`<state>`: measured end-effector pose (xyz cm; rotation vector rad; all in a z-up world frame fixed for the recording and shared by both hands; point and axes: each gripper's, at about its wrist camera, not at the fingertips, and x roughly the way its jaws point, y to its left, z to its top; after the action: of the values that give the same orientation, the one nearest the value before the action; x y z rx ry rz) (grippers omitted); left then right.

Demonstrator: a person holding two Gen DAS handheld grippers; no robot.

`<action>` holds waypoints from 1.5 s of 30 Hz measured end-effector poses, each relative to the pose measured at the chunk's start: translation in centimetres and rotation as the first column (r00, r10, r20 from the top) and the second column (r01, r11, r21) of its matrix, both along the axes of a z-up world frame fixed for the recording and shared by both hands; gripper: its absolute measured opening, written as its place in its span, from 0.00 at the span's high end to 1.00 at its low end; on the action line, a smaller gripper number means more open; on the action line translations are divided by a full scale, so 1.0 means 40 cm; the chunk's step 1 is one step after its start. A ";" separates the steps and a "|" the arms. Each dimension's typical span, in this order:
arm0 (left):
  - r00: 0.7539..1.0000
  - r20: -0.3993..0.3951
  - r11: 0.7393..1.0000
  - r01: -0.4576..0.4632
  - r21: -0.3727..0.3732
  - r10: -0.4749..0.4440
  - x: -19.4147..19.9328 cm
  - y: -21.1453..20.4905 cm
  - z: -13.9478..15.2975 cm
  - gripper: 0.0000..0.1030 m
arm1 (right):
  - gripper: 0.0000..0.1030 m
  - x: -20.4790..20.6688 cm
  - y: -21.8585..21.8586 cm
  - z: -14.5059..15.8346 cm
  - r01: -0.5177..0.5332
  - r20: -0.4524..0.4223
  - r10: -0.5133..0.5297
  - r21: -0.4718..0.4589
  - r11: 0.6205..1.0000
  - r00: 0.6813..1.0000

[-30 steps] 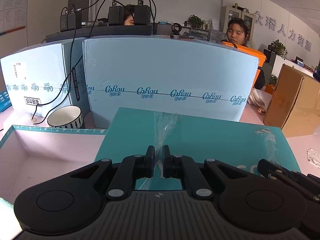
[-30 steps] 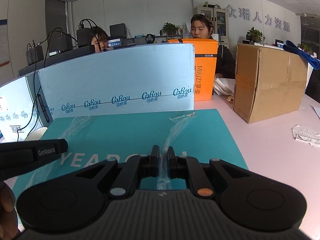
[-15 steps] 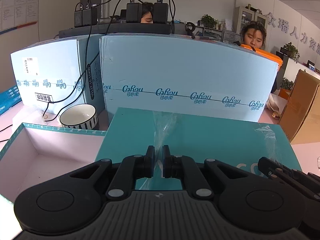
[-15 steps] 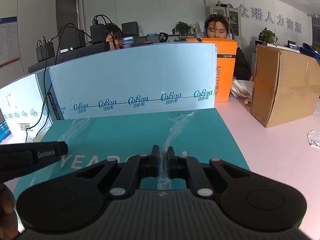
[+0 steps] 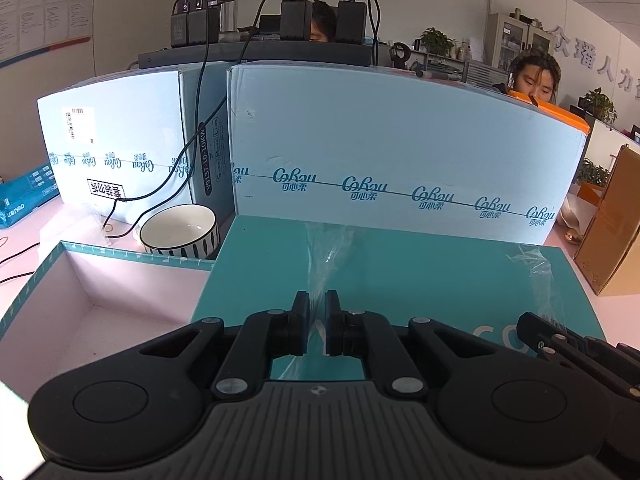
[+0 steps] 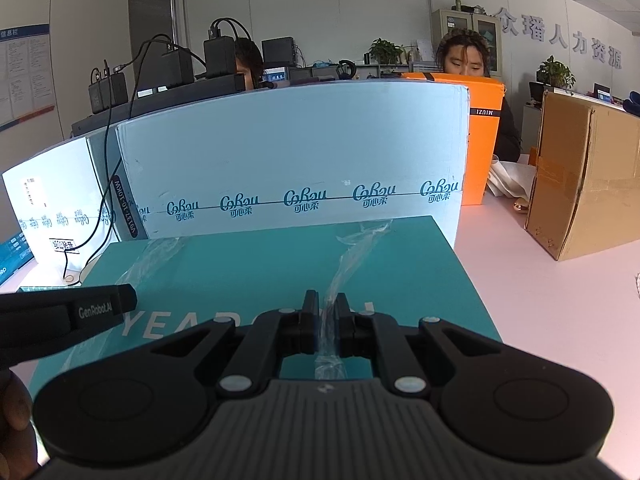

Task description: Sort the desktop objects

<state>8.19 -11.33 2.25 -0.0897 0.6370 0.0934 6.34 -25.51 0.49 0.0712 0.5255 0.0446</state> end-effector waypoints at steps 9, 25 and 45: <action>1.000 -0.006 1.000 -0.030 0.000 0.030 0.003 0.039 -0.001 0.96 | 0.90 0.014 0.037 -0.003 -0.026 -0.006 0.026 0.003 1.000 1.000; 0.997 -0.004 0.997 -0.078 0.001 0.078 0.002 0.123 0.005 0.96 | 0.90 0.031 0.117 -0.006 -0.067 -0.010 0.067 0.006 0.998 0.998; 0.989 -0.012 0.989 -0.146 -0.003 0.146 0.001 0.269 0.001 0.96 | 0.90 0.038 0.252 0.000 -0.134 -0.016 0.134 0.003 0.991 0.991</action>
<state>8.23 -0.55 2.27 -0.1400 0.6422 0.2345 7.85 -15.42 0.51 0.0385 0.5464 0.1761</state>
